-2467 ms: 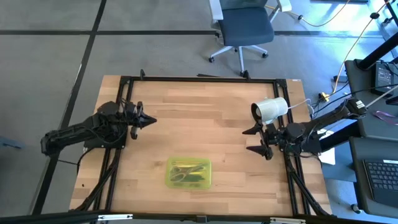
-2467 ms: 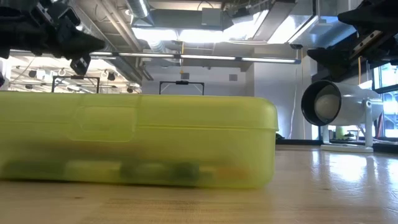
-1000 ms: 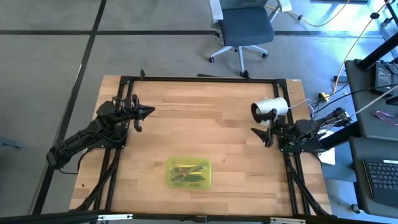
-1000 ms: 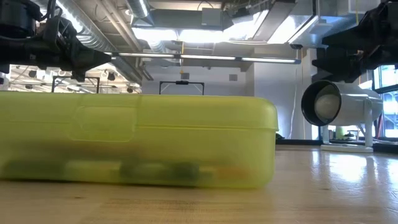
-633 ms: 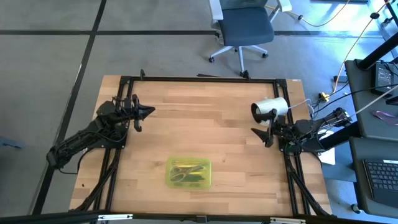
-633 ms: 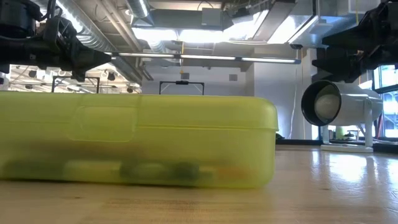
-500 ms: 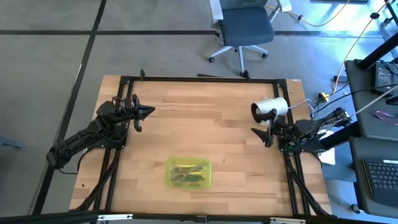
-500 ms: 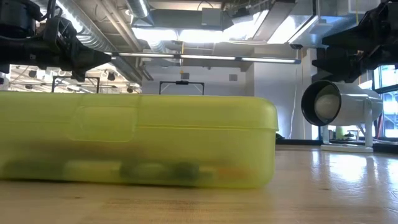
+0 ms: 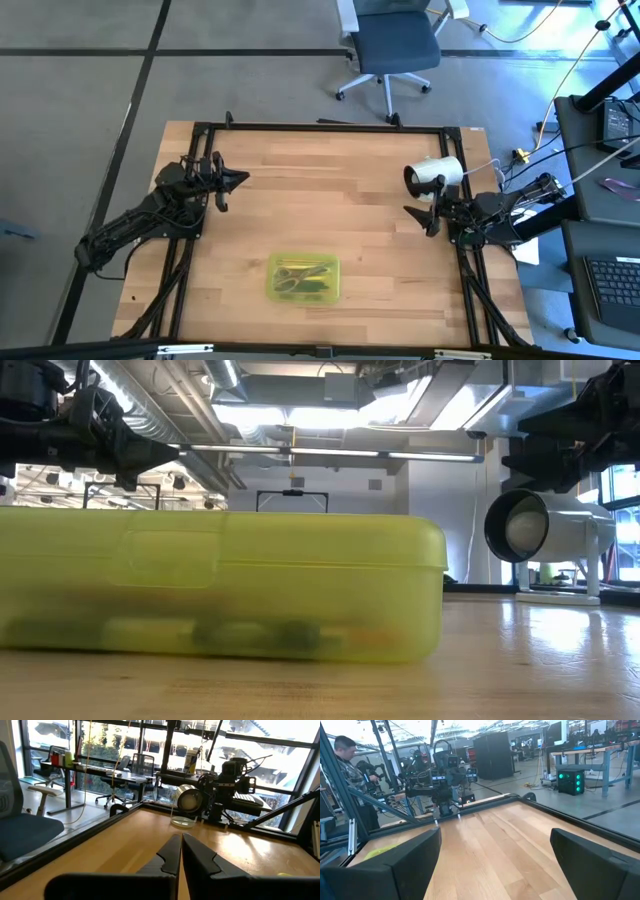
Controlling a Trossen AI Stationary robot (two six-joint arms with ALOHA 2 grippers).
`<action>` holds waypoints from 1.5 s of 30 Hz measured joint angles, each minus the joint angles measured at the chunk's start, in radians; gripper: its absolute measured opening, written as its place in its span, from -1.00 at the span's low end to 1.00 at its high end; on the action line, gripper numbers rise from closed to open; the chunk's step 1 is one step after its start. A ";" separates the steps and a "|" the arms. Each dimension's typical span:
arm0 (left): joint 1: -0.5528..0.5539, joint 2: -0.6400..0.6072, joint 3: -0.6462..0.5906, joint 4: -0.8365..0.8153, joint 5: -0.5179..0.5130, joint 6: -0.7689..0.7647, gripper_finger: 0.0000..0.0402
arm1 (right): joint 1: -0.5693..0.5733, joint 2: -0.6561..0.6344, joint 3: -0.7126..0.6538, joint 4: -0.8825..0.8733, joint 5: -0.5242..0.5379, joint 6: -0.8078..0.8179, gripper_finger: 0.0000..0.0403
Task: Pick & place school supplies into a supply box
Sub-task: Return to Home Position
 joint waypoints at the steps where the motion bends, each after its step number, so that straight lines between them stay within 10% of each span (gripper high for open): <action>1: 0.000 0.000 0.000 0.000 0.000 0.000 -0.94 | 0.000 0.000 0.000 0.000 0.000 0.000 0.87; 45: 0.000 0.000 0.000 0.000 0.000 0.000 -0.94 | 0.000 0.000 0.000 0.000 0.000 0.000 0.87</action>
